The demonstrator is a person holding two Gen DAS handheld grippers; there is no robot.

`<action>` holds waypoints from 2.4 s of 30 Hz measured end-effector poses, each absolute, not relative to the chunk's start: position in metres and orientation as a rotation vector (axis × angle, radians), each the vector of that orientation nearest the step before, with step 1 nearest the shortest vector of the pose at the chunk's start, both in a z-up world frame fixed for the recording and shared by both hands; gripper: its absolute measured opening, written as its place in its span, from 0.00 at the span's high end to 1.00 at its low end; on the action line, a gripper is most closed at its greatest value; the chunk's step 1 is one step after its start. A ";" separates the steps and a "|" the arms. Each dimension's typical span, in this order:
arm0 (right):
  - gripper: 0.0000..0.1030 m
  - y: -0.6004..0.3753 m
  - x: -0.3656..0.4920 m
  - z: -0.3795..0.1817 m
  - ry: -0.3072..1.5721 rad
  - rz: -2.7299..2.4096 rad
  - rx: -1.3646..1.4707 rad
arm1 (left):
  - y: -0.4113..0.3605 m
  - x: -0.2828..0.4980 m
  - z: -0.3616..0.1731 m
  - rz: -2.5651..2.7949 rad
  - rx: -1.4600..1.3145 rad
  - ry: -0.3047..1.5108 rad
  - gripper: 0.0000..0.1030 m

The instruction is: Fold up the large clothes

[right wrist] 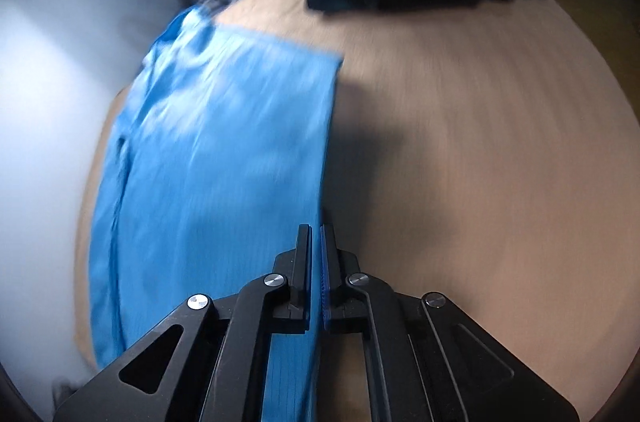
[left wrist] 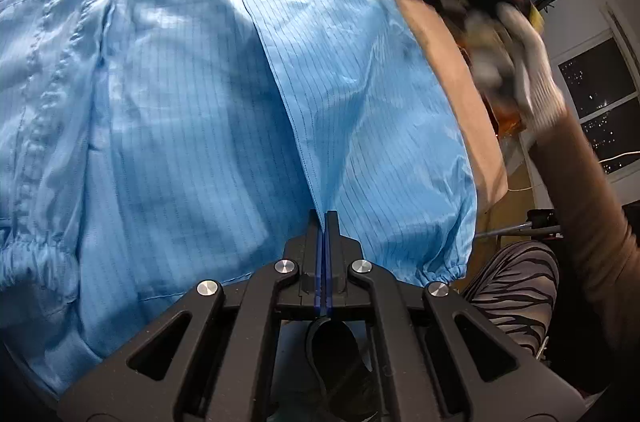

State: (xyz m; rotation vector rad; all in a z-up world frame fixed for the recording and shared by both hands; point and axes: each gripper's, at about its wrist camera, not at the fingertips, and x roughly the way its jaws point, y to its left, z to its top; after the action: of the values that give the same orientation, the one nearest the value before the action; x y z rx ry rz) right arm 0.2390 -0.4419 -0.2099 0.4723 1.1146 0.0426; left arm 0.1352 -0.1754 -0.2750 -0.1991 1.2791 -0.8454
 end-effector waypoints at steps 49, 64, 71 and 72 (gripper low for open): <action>0.39 -0.388 0.059 -0.245 0.927 0.121 0.615 | -0.285 0.203 -0.280 -0.747 0.058 1.033 1.00; 0.97 -0.370 0.076 -0.233 0.987 0.119 0.497 | -0.273 0.175 -0.282 -0.779 0.024 1.054 1.00; 0.98 -0.351 0.080 -0.214 0.979 0.103 0.365 | -0.236 0.171 -0.247 -0.783 -0.075 1.034 1.00; 0.98 -0.348 0.080 -0.209 0.970 0.105 0.349 | -0.227 0.169 -0.239 -0.779 -0.086 1.019 1.00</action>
State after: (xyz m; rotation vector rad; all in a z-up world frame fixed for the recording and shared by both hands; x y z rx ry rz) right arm 0.0799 -0.3476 -0.2094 0.3490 0.9703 0.1046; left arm 0.1687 -0.2266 -0.2390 -0.0859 1.0188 -0.7789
